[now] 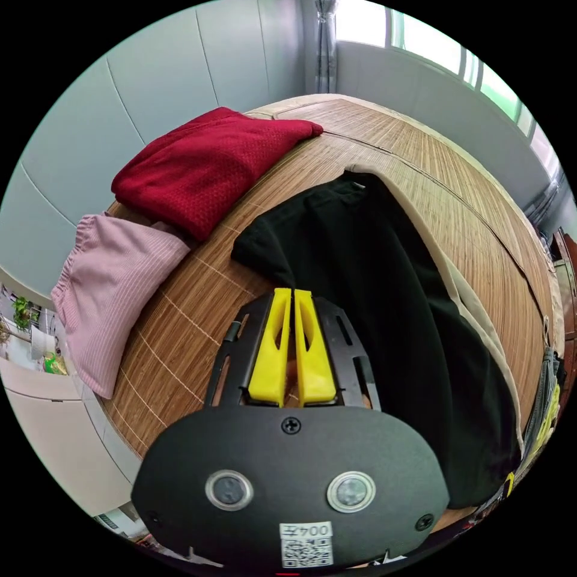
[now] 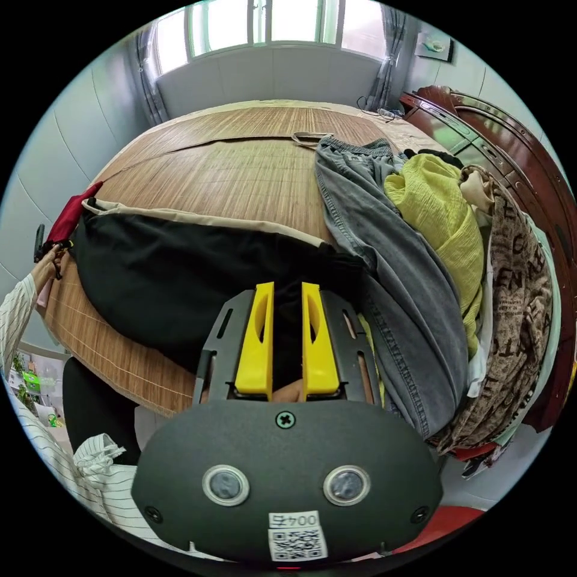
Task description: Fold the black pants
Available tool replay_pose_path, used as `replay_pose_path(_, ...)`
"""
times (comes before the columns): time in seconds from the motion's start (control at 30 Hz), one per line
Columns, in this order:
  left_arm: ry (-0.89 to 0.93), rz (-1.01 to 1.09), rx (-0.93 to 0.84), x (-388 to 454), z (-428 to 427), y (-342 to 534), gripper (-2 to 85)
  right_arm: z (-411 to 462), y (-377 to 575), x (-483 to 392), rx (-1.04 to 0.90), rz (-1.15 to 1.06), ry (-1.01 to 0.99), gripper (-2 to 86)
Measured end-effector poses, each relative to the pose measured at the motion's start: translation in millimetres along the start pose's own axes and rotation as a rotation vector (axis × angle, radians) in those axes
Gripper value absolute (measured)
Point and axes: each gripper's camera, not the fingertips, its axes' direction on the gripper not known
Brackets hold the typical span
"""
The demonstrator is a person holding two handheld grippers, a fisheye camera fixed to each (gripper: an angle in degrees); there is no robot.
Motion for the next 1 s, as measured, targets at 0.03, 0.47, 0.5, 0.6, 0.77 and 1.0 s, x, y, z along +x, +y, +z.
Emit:
replay_pose_path(0.03,-0.007,-0.004,-0.004,-5,-3,4,0.7,10,-7,2,-0.05,-0.016,-0.007,7.7)
replay_pose_path(0.47,0.205,-0.147,-0.064,-165,-63,150,1.1,47,-86,3,-0.253,-0.287,-0.038,7.0)
replay_pose_path(0.5,0.297,-0.204,-0.028,-183,-71,161,1.3,35,-87,-2,-0.203,-0.266,-0.055,7.8)
replay_pose_path(0.6,0.432,-0.273,0.098,-209,-96,181,1.9,5,-77,-25,-0.065,-0.237,-0.157,7.8)
replay_pose_path(0.77,0.413,-0.218,0.153,-206,-123,178,3.5,-11,-45,-91,-0.002,-0.289,-0.343,7.5)
replay_pose_path(1.0,0.255,-0.252,-0.004,-258,-125,188,0.9,-4,-17,-160,-0.039,-0.366,-0.423,7.3)
